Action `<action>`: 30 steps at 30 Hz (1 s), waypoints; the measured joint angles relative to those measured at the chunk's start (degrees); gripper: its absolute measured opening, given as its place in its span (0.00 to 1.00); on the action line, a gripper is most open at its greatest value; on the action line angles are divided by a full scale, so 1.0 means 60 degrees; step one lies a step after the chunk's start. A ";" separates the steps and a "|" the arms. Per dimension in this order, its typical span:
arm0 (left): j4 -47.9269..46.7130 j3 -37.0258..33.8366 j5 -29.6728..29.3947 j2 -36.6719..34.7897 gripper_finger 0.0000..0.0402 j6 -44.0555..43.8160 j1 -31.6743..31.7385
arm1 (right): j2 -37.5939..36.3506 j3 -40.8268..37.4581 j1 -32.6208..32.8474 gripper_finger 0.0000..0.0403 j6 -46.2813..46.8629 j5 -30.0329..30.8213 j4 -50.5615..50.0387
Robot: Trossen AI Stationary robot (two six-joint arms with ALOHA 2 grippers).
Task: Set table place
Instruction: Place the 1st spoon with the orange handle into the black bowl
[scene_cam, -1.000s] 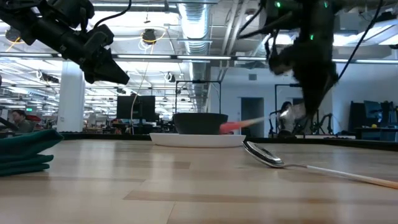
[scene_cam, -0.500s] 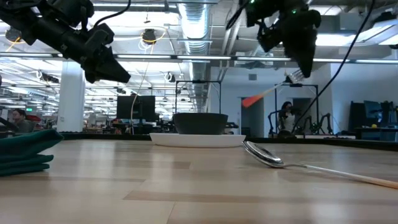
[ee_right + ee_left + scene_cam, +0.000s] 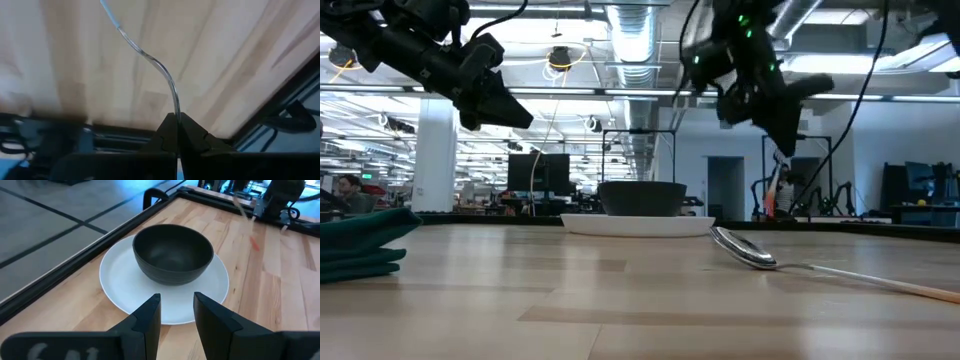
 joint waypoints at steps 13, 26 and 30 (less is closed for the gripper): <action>-0.0007 0.0000 -0.0401 0.0000 0.26 0.0254 0.0000 | 0.0904 0.0476 -0.1702 0.05 -0.2037 0.0731 0.0172; -0.0015 0.0000 -0.0510 0.0000 0.26 0.0477 0.0000 | 0.2876 0.2343 -0.2074 0.05 -0.3450 0.0696 0.0001; -0.0025 0.0000 -0.0510 0.0000 0.26 0.0477 0.0000 | 0.3309 0.2647 -0.2203 0.05 -0.3764 0.0647 -0.0029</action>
